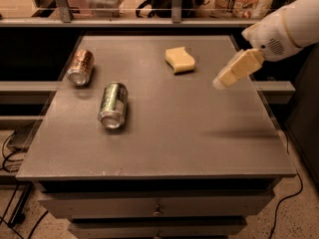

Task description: Pick sponge

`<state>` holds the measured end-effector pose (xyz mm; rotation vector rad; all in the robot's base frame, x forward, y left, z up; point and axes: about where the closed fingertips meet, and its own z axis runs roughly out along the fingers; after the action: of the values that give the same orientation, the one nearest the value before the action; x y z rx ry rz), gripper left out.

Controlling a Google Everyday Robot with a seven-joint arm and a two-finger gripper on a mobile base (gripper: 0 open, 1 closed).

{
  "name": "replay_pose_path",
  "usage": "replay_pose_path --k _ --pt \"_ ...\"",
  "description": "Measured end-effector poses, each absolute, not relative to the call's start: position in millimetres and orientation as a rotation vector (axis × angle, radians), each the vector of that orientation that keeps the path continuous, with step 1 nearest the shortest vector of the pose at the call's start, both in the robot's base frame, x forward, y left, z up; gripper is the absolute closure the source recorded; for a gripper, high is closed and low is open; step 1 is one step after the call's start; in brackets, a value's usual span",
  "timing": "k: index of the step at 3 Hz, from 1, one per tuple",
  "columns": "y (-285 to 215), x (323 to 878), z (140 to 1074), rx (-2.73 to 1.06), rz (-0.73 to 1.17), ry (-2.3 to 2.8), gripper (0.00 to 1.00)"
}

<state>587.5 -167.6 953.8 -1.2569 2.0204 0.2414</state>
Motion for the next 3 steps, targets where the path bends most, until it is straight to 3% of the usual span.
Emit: replay_pose_path --k 3 --pt "-98.9 700.2 902.0 -1.147 0.339 2.002 0.00"
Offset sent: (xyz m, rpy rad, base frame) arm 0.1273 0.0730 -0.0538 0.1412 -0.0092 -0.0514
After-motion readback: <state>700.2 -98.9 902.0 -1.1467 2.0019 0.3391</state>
